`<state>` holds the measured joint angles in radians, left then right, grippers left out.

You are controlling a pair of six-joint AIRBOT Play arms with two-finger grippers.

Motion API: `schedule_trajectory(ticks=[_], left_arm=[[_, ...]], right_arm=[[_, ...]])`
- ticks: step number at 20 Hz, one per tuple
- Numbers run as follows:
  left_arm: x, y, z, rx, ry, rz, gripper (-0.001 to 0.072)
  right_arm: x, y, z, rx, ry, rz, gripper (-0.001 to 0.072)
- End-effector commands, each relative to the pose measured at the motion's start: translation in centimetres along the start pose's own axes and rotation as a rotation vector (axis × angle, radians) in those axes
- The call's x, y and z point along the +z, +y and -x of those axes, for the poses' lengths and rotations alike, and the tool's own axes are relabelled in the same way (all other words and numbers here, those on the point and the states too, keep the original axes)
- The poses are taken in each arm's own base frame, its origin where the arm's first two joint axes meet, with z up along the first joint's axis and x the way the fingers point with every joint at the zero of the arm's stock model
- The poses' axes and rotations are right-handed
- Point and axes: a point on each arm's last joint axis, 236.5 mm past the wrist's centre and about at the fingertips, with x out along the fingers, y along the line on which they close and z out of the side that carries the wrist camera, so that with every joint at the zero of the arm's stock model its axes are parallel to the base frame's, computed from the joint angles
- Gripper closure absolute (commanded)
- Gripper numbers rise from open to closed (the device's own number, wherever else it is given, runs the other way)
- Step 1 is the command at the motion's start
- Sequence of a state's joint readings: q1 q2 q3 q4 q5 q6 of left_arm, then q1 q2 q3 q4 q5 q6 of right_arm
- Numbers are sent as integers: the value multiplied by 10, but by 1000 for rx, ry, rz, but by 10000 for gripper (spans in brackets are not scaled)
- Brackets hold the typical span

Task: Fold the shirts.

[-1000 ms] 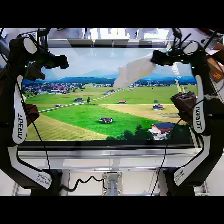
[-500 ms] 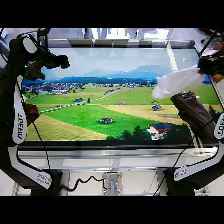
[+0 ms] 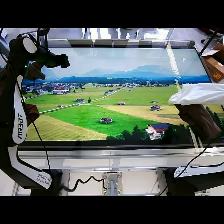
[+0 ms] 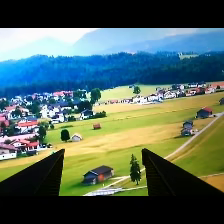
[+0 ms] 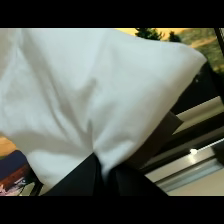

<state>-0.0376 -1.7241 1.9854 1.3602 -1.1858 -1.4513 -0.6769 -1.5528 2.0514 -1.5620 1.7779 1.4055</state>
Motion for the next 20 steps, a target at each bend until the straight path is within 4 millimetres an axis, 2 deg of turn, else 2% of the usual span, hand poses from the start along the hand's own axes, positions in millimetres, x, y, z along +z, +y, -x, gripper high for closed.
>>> schedule_trajectory(ticks=[1,2,6,7,8,9,11,14,16,18,20], left_arm=[[1,-4,0,-14,-3,6,147],[1,-6,0,-25,-5,11,148],[5,-7,0,-31,-22,14,148],[5,-7,0,-31,-22,14,148],[5,-7,0,-31,-22,14,148],[6,-7,0,-31,-24,14,148],[7,-7,0,-30,-31,14,148],[10,-7,0,-29,-43,15,148],[10,-7,0,-29,-43,14,148],[10,-7,0,-29,-43,14,148],[10,-7,0,-29,-43,14,147]], right_arm=[[-30,-26,26,8,9,-88,683],[-34,-30,29,16,5,-105,683],[-31,-15,30,108,-16,-102,665],[-31,-15,30,108,-16,-102,585],[-31,-16,30,109,-17,-104,433],[-30,-16,30,108,-21,-103,315],[-29,-17,30,103,-25,-101,272],[-25,-31,29,45,-43,-98,268],[-16,-30,30,50,-82,-95,268],[3,-10,34,135,-159,-76,269],[26,27,47,300,-261,-51,271]])
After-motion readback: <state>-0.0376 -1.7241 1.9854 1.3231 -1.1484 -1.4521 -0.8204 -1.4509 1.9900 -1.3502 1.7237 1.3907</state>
